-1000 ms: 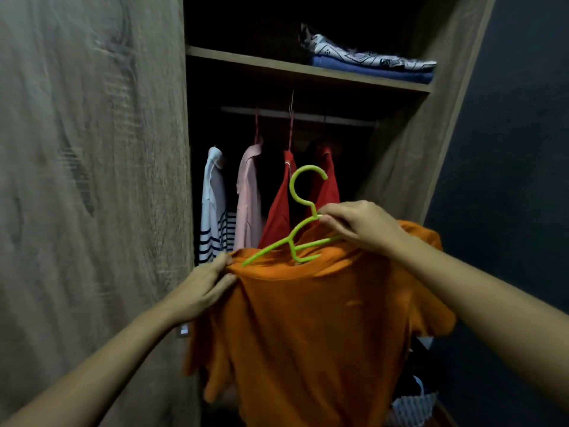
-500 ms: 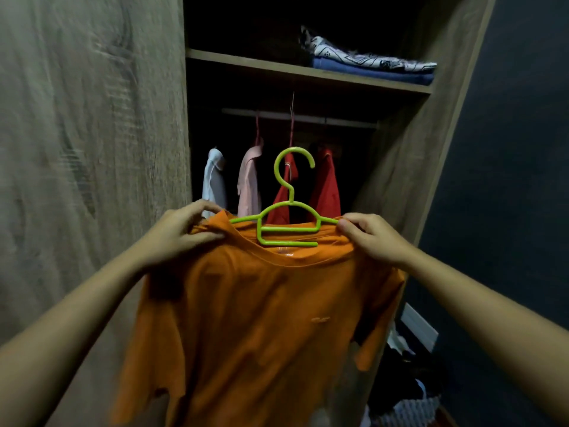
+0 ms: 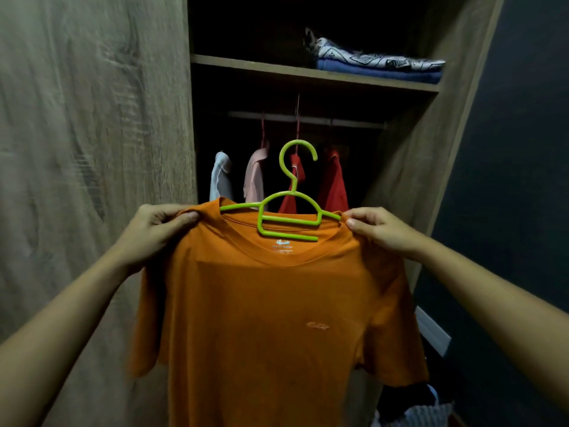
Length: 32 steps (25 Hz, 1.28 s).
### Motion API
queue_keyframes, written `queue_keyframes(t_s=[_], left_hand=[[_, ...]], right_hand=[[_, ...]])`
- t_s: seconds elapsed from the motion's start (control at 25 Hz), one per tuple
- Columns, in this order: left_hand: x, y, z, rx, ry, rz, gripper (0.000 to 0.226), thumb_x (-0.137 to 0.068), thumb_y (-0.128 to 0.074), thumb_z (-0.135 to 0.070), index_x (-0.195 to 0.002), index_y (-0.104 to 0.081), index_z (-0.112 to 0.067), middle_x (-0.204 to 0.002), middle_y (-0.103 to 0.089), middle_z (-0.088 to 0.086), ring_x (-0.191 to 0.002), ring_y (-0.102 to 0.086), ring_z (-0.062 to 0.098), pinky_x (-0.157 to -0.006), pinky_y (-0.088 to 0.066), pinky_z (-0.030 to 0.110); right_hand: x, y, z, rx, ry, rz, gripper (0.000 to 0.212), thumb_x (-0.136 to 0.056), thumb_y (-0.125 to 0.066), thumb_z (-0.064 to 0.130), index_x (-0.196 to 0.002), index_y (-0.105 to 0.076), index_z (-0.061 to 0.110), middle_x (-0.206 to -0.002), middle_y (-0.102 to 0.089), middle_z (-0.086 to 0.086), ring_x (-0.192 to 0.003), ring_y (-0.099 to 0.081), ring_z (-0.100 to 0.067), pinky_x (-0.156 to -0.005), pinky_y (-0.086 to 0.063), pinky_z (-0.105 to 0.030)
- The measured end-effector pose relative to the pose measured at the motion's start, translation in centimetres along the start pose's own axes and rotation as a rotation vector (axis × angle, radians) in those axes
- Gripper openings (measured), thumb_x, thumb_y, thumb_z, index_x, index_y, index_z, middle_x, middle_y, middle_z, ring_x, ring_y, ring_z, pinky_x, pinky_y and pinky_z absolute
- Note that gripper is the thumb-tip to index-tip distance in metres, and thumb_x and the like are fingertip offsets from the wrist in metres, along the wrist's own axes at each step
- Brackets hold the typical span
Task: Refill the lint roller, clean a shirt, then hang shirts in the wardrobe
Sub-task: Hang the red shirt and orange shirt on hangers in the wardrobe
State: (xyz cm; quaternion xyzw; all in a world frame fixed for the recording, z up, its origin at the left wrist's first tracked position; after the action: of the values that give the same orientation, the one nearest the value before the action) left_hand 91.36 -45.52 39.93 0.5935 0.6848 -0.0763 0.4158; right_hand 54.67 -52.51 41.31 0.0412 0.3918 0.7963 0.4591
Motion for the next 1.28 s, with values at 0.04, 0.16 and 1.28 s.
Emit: queue_keyframes(t_s=[0.04,0.16,1.28], left_hand=[[-0.1,-0.1,0.0,0.054,0.018,0.013,0.011,-0.077,-0.062,-0.052,-0.083,-0.071,-0.050,-0.086,-0.071,-0.025,-0.083,-0.064,-0.008,-0.071,-0.048,0.008],[-0.5,-0.6,-0.2,0.153,0.125,0.131,0.016,-0.078,-0.064,-0.041,-0.093,-0.072,-0.041,-0.097,-0.072,-0.016,-0.091,-0.066,-0.001,-0.074,-0.050,0.015],[-2.3,-0.4,-0.6,-0.111,0.071,0.011,0.046,-0.081,-0.067,-0.013,-0.076,-0.066,-0.059,-0.076,-0.065,-0.040,-0.080,-0.059,-0.020,-0.073,-0.045,0.000]], right_hand=[[0.0,0.2,-0.1,0.041,0.005,-0.047,0.023,-0.096,-0.043,0.029,-0.103,-0.063,0.021,-0.096,-0.065,0.004,-0.091,-0.062,-0.010,-0.082,-0.047,-0.021],[0.1,0.5,-0.3,0.052,-0.003,-0.172,0.031,-0.090,-0.040,0.041,-0.101,-0.064,0.024,-0.090,-0.065,0.004,-0.088,-0.063,-0.012,-0.083,-0.050,-0.026],[3.4,7.6,-6.1,-0.035,-0.385,-0.216,0.019,-0.095,-0.047,0.027,-0.087,-0.063,0.019,-0.078,-0.058,0.002,-0.072,-0.056,-0.010,-0.069,-0.044,-0.021]])
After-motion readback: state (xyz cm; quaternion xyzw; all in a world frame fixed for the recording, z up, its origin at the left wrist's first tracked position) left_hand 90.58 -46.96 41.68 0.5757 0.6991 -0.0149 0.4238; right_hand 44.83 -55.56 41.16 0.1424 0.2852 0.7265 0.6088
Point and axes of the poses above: each hand's wrist, its own x-axis away from the middle knuckle, its own y-axis out of the back of the hand, z = x × y, the point moved 3 cm from there along -x, towards the middle knuckle
